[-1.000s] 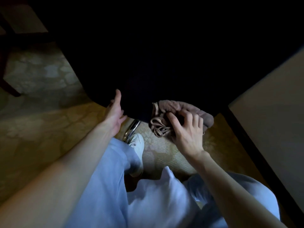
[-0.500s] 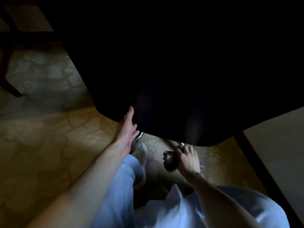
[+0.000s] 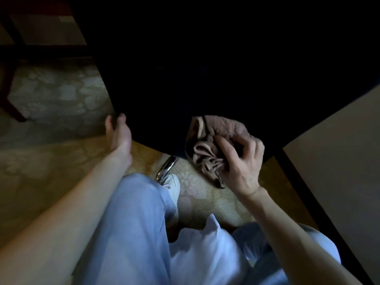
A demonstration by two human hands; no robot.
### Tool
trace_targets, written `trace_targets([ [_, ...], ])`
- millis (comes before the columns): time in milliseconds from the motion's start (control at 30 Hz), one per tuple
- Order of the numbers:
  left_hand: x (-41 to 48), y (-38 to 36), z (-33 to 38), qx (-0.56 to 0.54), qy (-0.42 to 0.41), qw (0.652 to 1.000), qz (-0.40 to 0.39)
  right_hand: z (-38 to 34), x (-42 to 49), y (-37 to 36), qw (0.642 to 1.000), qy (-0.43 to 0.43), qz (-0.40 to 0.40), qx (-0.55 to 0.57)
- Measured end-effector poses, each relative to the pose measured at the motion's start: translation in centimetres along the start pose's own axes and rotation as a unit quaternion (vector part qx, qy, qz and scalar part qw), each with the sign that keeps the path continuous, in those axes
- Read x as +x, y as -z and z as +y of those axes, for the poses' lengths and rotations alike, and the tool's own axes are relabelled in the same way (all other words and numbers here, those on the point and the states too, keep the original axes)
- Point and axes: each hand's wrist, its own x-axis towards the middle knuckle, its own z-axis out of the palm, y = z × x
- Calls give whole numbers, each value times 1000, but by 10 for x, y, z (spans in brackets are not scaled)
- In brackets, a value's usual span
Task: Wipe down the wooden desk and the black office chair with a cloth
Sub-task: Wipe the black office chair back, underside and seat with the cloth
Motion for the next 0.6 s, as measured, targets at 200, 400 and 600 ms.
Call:
trace_targets([
  [200,17,17,50,14,-87,992,-94,-10,-23,-48,967,29,-241,-73],
  [400,18,20,58,56,-127,976,-164,-23,-33,-51,953,-54,-299,0],
  [600,9,19,47,93,-158,969,-165,-11,-64,-8,926,-322,-148,132],
])
